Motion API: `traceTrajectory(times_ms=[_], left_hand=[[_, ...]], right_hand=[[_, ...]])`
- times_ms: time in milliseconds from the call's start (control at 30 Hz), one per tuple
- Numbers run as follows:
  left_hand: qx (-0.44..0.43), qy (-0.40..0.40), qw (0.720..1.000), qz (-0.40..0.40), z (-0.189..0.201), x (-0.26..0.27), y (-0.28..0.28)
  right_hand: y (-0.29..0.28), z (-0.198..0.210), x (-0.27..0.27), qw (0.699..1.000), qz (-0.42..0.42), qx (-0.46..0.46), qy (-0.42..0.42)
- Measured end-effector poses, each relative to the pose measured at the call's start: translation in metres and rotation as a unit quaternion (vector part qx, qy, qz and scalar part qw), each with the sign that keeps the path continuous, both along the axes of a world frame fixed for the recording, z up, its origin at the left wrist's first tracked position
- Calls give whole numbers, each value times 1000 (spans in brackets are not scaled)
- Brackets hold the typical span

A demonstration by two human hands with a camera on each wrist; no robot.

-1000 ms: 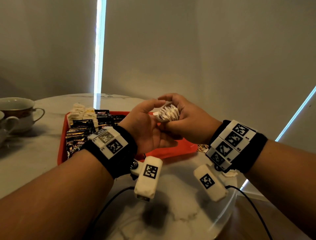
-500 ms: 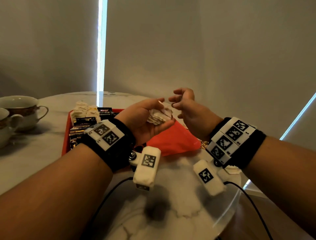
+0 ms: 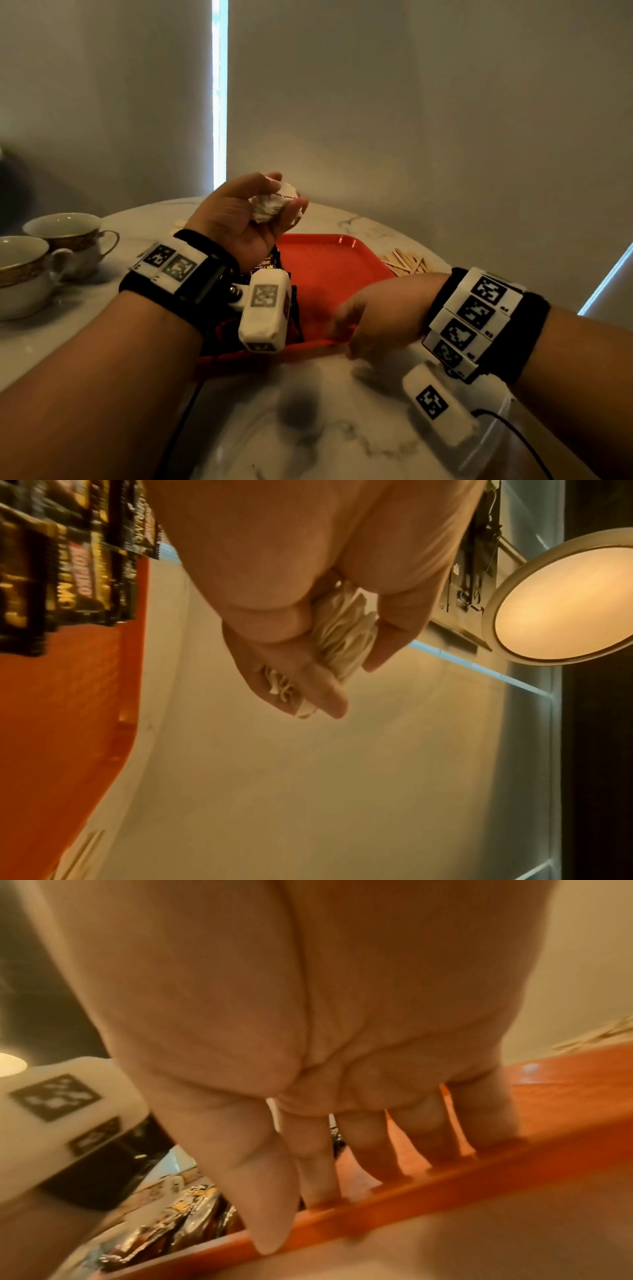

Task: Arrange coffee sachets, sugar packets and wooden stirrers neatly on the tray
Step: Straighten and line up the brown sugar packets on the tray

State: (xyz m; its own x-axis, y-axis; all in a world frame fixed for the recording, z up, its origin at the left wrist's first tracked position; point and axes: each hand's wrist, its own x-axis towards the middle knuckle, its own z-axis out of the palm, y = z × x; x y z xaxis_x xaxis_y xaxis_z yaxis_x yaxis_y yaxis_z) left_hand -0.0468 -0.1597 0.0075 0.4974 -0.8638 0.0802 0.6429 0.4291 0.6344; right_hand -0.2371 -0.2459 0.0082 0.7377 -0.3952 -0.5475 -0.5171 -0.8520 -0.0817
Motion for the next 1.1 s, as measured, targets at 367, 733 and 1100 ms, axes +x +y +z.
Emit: traceTrajectory(times_ms=[367, 733, 1100], left_hand=[[-17, -14, 1000, 4, -1, 1, -1], [58, -98, 993, -3, 13, 24, 0], [23, -154, 988, 27, 6, 48, 3]], right_hand=[[-2, 12, 7, 999, 35, 33, 19], [-57, 40, 80, 771, -206, 389, -460], [-49, -1, 142, 643, -119, 514, -555]])
